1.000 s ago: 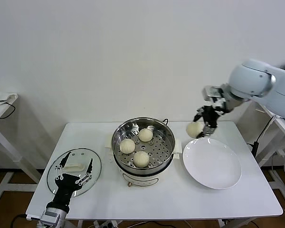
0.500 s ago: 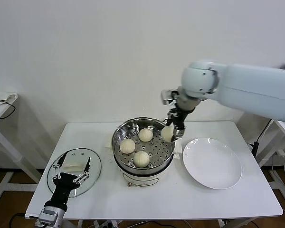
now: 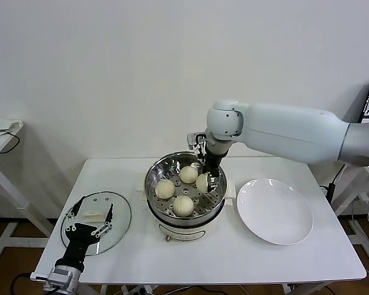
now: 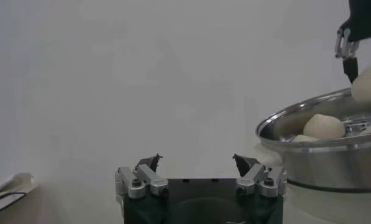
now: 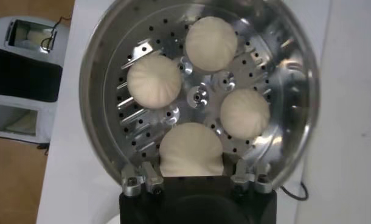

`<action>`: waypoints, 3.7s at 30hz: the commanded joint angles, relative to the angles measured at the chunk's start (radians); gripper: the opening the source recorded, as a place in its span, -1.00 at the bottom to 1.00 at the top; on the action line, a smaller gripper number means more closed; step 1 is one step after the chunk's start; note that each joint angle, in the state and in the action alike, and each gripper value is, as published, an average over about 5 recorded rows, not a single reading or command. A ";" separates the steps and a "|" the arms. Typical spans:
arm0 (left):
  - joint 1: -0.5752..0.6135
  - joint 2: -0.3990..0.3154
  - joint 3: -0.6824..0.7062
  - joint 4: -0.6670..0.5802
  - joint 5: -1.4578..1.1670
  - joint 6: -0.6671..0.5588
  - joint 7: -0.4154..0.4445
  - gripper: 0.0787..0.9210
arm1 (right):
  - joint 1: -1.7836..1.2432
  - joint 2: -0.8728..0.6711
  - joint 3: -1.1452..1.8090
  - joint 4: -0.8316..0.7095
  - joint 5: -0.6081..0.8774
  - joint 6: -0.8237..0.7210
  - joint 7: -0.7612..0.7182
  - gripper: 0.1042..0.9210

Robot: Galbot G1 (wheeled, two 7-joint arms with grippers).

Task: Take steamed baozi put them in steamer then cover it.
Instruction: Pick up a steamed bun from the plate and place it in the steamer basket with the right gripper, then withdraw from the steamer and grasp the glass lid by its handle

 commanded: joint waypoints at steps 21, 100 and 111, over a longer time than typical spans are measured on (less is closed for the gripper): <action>-0.001 0.002 -0.007 0.016 -0.003 0.000 0.002 0.77 | -0.039 -0.025 0.049 -0.041 -0.064 0.026 -0.026 0.74; -0.112 0.082 -0.101 0.511 1.270 -0.385 -0.477 0.77 | -2.163 0.140 1.956 0.569 -0.019 0.950 1.125 0.76; -0.168 0.088 -0.100 0.566 1.310 -0.363 -0.500 0.77 | -2.166 0.151 1.935 0.562 -0.031 0.956 1.125 0.76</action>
